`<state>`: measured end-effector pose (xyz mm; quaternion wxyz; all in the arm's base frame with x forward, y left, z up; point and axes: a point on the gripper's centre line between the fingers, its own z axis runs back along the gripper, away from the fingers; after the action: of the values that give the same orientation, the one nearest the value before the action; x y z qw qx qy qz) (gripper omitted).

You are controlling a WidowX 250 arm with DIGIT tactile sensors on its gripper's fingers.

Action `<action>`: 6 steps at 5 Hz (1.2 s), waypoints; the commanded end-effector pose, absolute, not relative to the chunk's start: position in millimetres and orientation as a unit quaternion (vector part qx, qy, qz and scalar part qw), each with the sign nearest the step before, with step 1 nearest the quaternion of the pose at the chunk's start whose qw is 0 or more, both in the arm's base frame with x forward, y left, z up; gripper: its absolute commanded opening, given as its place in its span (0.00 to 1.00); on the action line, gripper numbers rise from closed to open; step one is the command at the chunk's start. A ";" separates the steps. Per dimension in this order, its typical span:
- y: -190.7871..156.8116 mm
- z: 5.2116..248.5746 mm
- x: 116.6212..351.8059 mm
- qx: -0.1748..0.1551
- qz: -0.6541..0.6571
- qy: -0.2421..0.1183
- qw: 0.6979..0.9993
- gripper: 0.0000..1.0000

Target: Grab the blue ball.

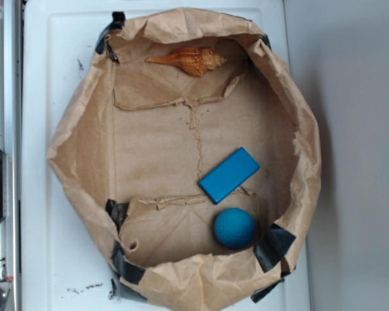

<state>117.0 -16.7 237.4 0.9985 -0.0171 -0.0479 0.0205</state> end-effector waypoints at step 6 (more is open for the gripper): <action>-33.2 225.6 201.8 -0.016 -0.061 -0.059 0.996 1.00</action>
<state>202.3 -26.0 212.8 0.9973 -0.0116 -0.0431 -0.0582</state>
